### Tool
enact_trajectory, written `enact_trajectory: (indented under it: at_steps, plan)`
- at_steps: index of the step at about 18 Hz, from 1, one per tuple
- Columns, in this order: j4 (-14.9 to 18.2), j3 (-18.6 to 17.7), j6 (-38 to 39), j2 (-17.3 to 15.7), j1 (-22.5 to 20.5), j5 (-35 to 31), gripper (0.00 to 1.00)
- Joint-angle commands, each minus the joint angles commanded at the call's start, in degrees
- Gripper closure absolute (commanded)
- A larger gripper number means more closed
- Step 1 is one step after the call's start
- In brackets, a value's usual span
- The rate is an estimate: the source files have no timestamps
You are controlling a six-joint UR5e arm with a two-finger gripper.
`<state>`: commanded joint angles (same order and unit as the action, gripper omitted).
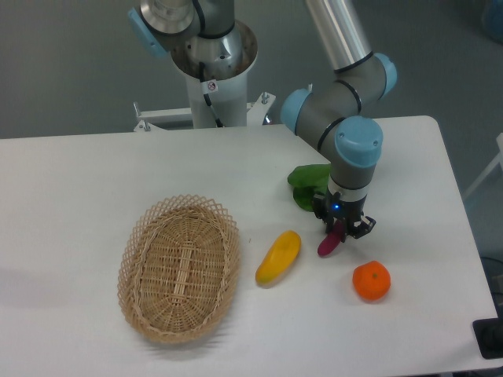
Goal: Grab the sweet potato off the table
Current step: 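Lift the gripped sweet potato up off the table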
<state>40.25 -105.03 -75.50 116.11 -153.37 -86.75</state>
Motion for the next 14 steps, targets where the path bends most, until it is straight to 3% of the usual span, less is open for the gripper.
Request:
enact_trajectory:
  at_steps: [6, 14]
  plan:
    - [2.4, 6.0, -1.6, -1.4, -0.4, 0.3, 0.72]
    - [19.0, 16.4, -0.7, -5.9, 1.5, 0.5, 0.72]
